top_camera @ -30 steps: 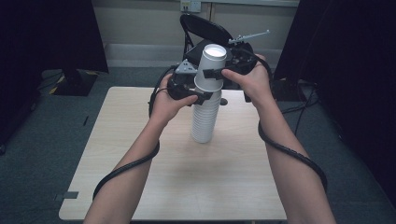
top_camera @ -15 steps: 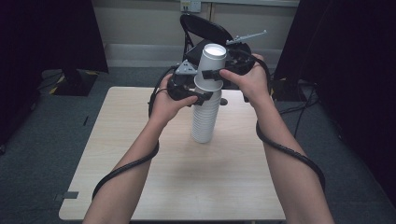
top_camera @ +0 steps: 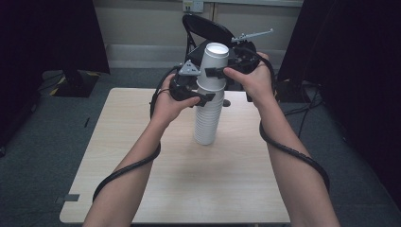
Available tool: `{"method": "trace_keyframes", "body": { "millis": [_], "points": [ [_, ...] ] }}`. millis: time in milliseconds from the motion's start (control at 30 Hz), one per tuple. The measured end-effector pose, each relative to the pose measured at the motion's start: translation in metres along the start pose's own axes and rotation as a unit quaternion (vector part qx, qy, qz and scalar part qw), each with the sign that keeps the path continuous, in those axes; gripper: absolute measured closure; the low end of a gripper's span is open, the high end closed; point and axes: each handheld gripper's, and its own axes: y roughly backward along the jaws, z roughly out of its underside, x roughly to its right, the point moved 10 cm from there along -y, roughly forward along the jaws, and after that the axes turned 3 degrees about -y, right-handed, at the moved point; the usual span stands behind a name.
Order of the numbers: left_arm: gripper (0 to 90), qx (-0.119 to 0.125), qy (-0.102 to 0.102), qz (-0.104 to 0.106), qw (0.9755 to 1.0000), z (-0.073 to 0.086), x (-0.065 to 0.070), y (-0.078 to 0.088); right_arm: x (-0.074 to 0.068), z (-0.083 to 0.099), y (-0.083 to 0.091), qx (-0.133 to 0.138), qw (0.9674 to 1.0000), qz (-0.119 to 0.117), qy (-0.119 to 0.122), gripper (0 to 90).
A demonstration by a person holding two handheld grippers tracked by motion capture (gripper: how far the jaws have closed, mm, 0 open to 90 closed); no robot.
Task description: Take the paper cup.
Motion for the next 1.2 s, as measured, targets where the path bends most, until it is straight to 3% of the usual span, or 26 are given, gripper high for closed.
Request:
{"method": "trace_keyframes", "body": {
  "millis": [133, 267, 700, 1200],
  "points": [
    [21.4, -0.001, -0.009, -0.001, 1.0, -0.001, 0.001, -0.001, 0.0, -0.002, -0.001, 0.01, 0.9999, 0.004, -0.008, 14.6],
    [21.4, -0.004, -0.016, 0.0, 0.9999, -0.002, 0.003, -0.001, 0.0, -0.003, -0.004, 0.014, 0.9998, 0.011, -0.001, 16.0],
    [21.9, 0.0, -0.008, -0.002, 1.0, 0.0, 0.0, 0.002, -0.006, -0.018, 0.006, 0.027, 0.9994, 0.017, 0.014, 17.5],
    [19.9, -0.016, -0.002, 0.004, 0.9999, 0.01, 0.0, 0.002, -0.006, -0.042, 0.027, 0.036, 0.9989, 0.026, 0.017, 17.6]
  ]
}}
